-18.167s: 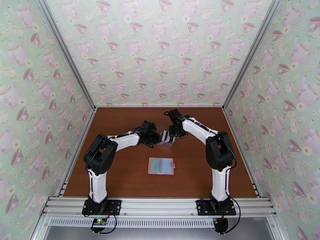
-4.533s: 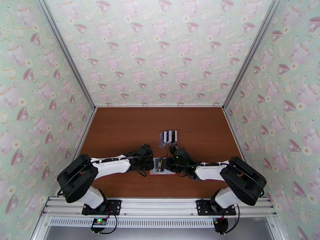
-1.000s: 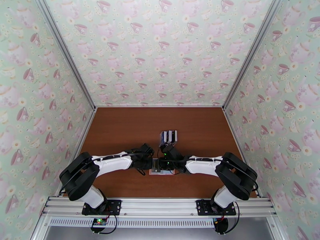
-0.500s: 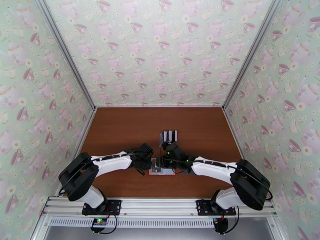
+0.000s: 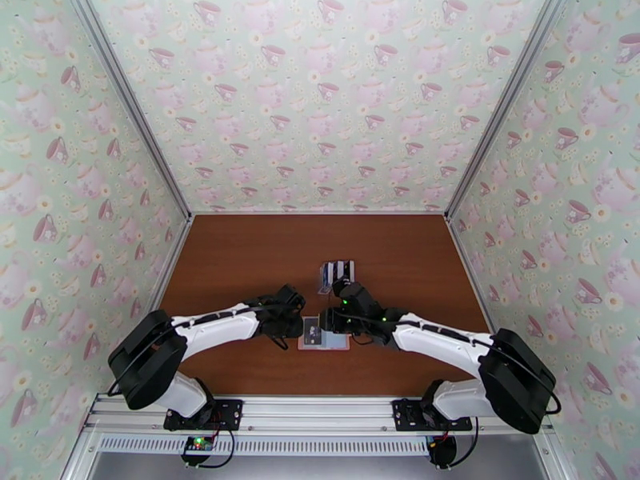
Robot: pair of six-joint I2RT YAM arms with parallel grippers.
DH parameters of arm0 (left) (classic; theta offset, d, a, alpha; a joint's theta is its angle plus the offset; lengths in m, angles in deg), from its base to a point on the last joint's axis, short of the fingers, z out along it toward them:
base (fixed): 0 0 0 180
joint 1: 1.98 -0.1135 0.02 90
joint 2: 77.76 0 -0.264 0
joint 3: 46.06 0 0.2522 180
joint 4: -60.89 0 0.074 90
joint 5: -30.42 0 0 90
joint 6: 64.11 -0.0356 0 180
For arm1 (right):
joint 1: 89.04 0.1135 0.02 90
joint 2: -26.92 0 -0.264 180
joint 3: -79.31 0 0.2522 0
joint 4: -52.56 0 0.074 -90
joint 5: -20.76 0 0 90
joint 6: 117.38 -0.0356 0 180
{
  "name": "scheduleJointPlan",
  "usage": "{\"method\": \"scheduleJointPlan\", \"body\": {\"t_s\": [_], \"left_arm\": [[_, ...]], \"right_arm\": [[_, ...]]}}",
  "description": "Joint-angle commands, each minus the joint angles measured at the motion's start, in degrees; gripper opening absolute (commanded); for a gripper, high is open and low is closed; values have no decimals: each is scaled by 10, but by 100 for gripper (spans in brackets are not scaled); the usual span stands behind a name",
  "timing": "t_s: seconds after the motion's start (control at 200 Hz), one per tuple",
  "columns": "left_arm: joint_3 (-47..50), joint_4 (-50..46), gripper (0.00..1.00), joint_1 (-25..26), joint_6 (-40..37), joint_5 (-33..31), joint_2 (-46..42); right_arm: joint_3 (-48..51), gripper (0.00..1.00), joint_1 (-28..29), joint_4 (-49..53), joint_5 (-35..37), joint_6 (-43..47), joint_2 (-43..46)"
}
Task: Put the credit cards into the card holder
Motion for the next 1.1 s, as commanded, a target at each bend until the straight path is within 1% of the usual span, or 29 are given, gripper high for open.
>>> {"method": "scheduleJointPlan", "body": {"t_s": [0.0, 0.431, 0.661, 1.097], "left_arm": [[2, -5, 26, -4, -6, -11, -9], [4, 0, 26, -8, -5, -7, -2], [3, 0, 31, -11, -5, -4, -3], [16, 13, 34, -16, 0, 3, -6]], "right_arm": [[10, 41, -12, 24, 12, 17, 17], [22, 42, -42, 49, 14, 30, 50], [32, 44, -57, 59, 12, 35, 68], [34, 43, -81, 86, 27, 42, 89]]}}
